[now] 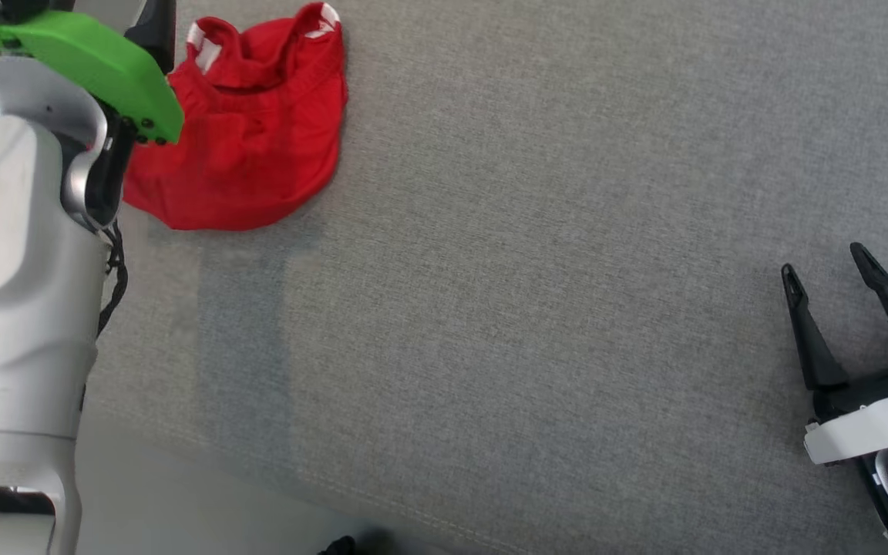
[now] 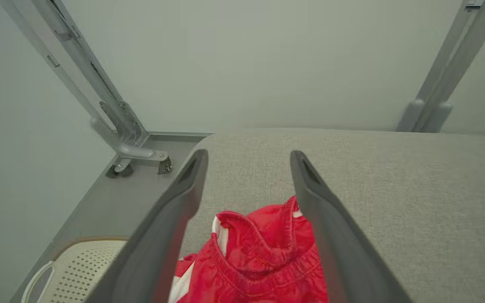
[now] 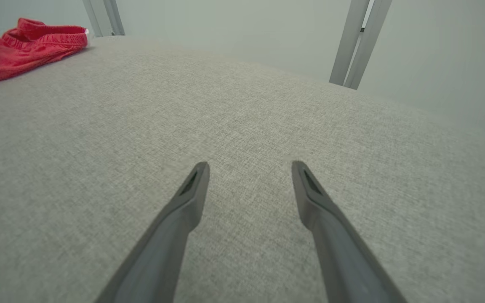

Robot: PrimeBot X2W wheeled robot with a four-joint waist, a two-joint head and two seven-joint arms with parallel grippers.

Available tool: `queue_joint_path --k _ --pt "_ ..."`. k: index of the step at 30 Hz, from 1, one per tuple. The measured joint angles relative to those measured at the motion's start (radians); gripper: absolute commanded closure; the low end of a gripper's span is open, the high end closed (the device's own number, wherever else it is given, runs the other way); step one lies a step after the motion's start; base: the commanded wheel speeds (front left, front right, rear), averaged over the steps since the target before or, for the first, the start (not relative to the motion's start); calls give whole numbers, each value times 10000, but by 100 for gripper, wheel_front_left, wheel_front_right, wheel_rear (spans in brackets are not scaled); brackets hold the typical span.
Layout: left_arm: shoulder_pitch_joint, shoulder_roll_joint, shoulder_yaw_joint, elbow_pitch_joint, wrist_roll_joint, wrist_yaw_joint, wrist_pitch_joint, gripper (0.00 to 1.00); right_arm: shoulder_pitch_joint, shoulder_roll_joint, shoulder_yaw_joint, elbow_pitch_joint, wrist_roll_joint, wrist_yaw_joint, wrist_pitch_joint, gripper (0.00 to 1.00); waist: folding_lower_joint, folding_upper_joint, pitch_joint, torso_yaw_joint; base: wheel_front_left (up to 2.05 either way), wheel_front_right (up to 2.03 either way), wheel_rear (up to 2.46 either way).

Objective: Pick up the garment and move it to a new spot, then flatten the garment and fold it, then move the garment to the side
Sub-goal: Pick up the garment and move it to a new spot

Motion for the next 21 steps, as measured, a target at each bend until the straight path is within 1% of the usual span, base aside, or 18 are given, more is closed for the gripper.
queue_joint_path --k 2,4,8,14,16,17,18,21 --pt "-461 171 -479 594 -932 -4 802 0 -143 -44 4 -134 -19 0 -2 0 0 0 350 -176 0 0 0" --pt "-777 341 -794 1120 -1584 -4 1434 0 -268 -61 23 -259 -54 0 -4 0 0 0 632 -338 0 0 0" --pt "-1184 596 -1325 2150 -2502 -4 2429 0 -510 -56 -6 -506 -94 6 -40 0 0 0 1153 -698 0 0 0" --pt "-1246 621 -1937 3016 -3517 -4 3356 0 -649 -4 -226 -865 -157 10 -111 0 -1 0 1762 -1165 0 0 0" --pt "-1334 765 -2105 3195 -3657 -6 3335 0 -656 4 -301 -970 -161 12 -123 0 -1 0 1927 -1297 0 0 0" --pt "-1369 828 -2169 3237 -3728 -17 3256 35 -665 13 -314 -1007 -161 12 -123 0 -1 0 1980 -1346 0 0 0" --pt "-1391 871 -2242 3281 -3804 -17 3168 100 -680 31 -334 -1037 -163 12 -125 0 -1 0 2037 -1407 0 0 0" --pt "-1393 993 -2562 3150 -4013 -17 2784 100 -719 94 -368 -1064 -174 13 -136 0 -1 0 2133 -1550 0 0 0"
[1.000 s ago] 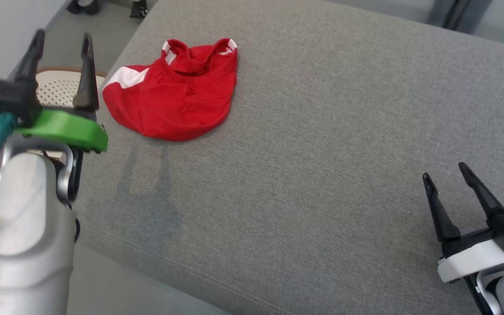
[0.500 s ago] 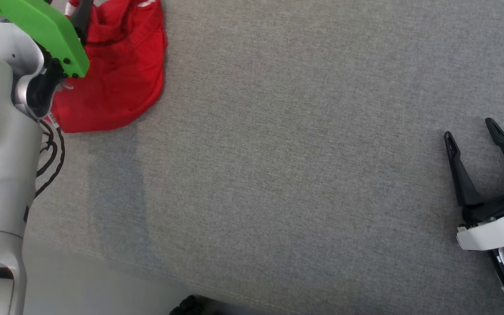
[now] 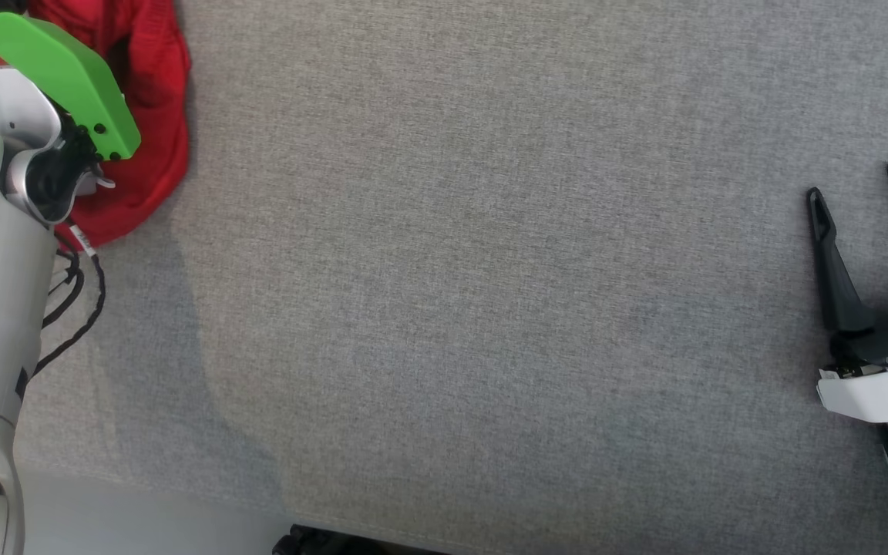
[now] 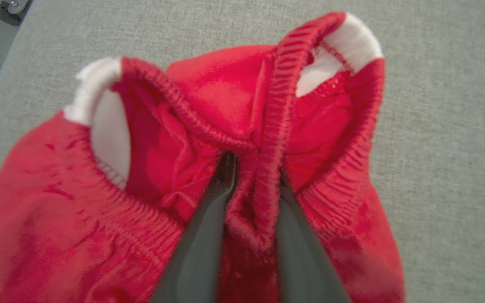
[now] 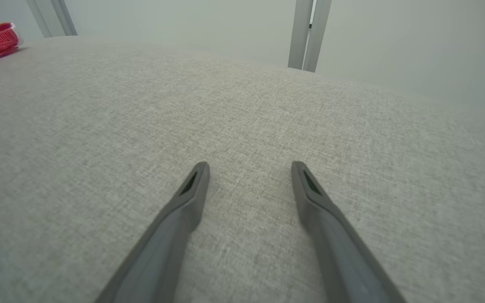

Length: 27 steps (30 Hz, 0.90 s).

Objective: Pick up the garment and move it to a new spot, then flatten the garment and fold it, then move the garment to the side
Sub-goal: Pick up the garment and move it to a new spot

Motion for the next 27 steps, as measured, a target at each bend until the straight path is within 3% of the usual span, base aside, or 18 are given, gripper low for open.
queue_joint_path --k 5,14,21,27 --pt "134 295 -418 -591 -437 0 -1687 100 -85 263 17 199 -15 -8 2 0 1 0 -195 -105 0 0 0" --pt "630 1189 -1260 -2669 -1287 0 -3703 100 42 1177 301 980 86 -21 107 0 1 1 -1312 -304 0 0 0" --pt "1115 1783 -1540 -4351 -2050 0 -3910 100 407 1946 454 1214 232 -19 119 0 0 1 -2501 -791 0 0 0" --pt "1388 1962 -1676 -5486 -2330 19 -3547 100 678 2341 527 1281 311 -17 121 0 0 1 -3336 -1697 0 0 0"
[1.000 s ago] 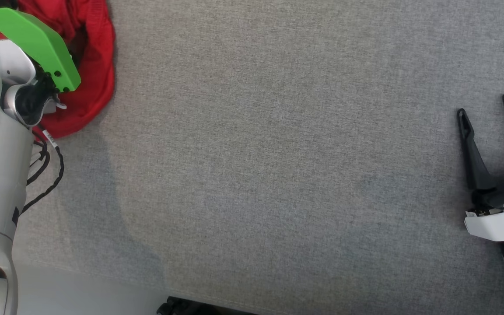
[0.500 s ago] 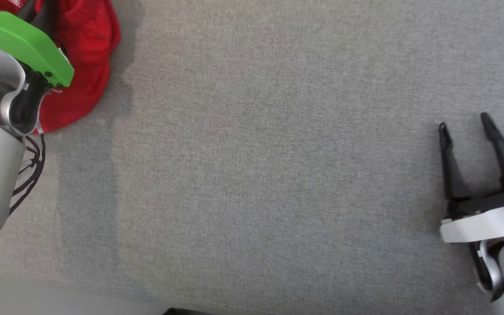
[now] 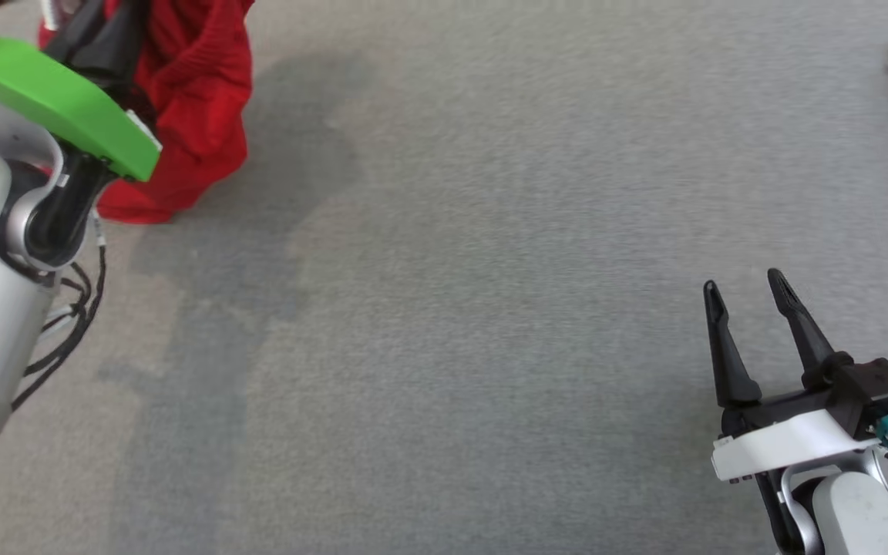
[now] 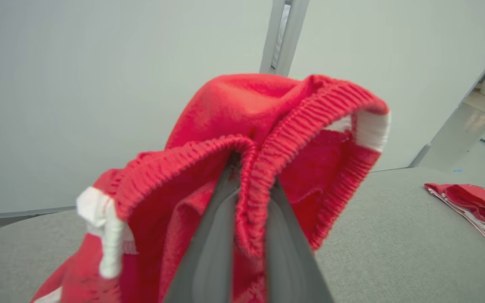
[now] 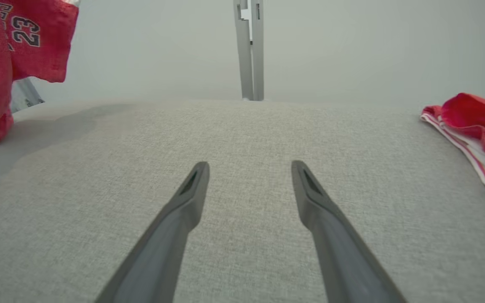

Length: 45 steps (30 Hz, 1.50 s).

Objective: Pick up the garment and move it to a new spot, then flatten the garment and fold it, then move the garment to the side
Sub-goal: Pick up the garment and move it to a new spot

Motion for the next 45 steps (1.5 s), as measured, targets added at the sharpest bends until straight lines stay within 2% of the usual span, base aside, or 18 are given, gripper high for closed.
queue_joint_path --k 9,15,18,22,26,31,32,33,35,38,43,45 --pt "113 -679 -121 -1655 -435 326 249 100 417 265 -82 13 96 -2 -2 0 0 0 -1052 -1778 0 0 0" --pt "692 -1315 -775 -1827 -211 339 92 100 665 418 -165 -17 173 -2 -2 0 0 0 -1633 -2781 0 0 0" --pt "1424 -1668 -1093 -1492 -121 403 -370 100 793 502 -199 -56 174 -2 0 0 -1 0 -1891 -3131 0 0 0" --pt "2588 -2207 -1697 -646 171 278 -1273 100 840 575 -253 -98 198 -2 0 0 -1 0 -2110 -3387 0 0 0" --pt "3445 -2706 -2307 771 499 163 -1793 100 828 614 -244 -105 184 -2 0 0 -1 0 -1994 -3395 0 0 0" --pt "3672 -3396 -2399 2050 504 42 -2174 100 665 612 -148 -73 157 -2 0 0 -1 0 -1669 -3229 0 0 0" --pt "3690 -3501 -2408 2205 583 19 -2224 58 609 616 -117 -58 151 -2 0 0 0 -1 -1608 -3176 0 0 0" --pt "3694 -3580 -2435 2290 692 13 -2230 0 557 617 -94 -52 151 -2 -2 0 0 0 -1561 -3114 0 0 0" --pt "3711 -3622 -2201 2128 1034 12 -2234 0 532 617 -35 -10 151 -2 0 0 -1 0 -1509 -2991 0 0 0" --pt "3925 -3622 -1131 1333 1808 10 -2276 0 560 625 -134 31 140 -2 -2 0 0 0 -1504 -2767 0 0 0" --pt "5628 -3605 435 -21 3363 13 -2291 0 974 614 -314 151 155 -2 0 0 -1 0 -1708 -2248 0 0 0" --pt "6315 -3605 995 -485 4008 144 -2291 0 1104 614 -376 161 169 -2 0 0 -1 -1 -1858 -2047 0 0 0"
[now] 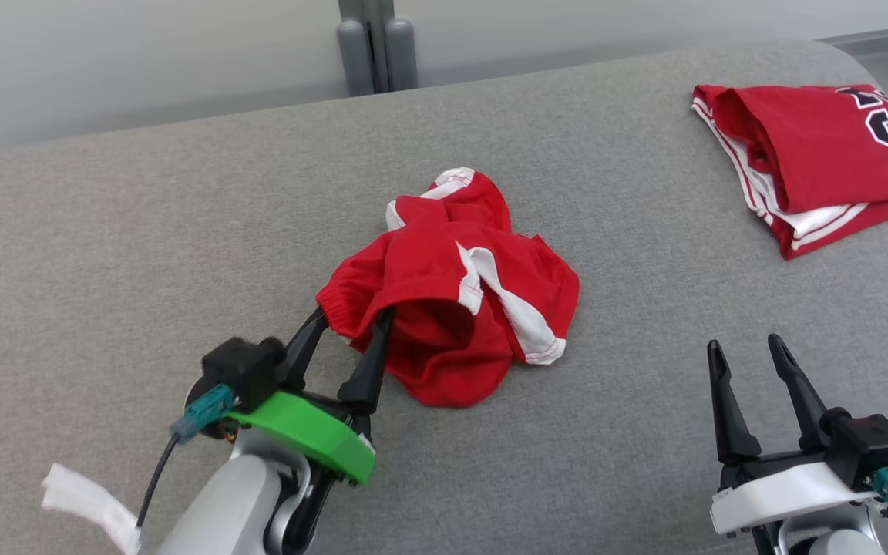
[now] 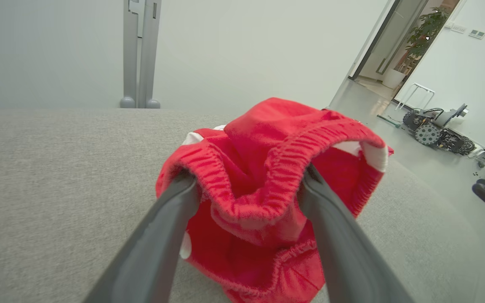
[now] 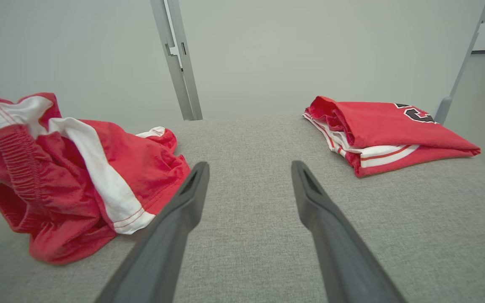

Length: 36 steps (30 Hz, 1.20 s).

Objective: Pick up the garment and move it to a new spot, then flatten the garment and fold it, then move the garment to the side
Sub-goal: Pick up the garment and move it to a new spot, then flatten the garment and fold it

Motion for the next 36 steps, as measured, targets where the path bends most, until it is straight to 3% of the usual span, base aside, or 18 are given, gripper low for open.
queue_joint_path --k 5,13,19,29,36 --pt "1967 -399 1668 -1093 706 130 0 0 346 4 -54 -19 36 0 0 0 0 0 -483 514 0 0 0" --pt "4219 -796 3016 -1822 1622 -2 0 0 774 21 -100 -33 104 0 -2 0 0 0 -1218 1189 0 0 0" --pt "5104 -1141 4349 -3156 2819 -13 0 0 1120 19 -291 -81 155 0 -2 0 0 0 -1678 1566 0 0 0" --pt "5887 -1317 4633 -3858 4936 -73 -2 0 1461 52 -290 -153 192 0 -2 0 0 0 -2125 1717 0 0 0" --pt "6096 -1321 4464 -3923 5241 146 0 0 1677 88 -123 -123 174 0 -2 0 0 0 -2191 1701 0 0 0"
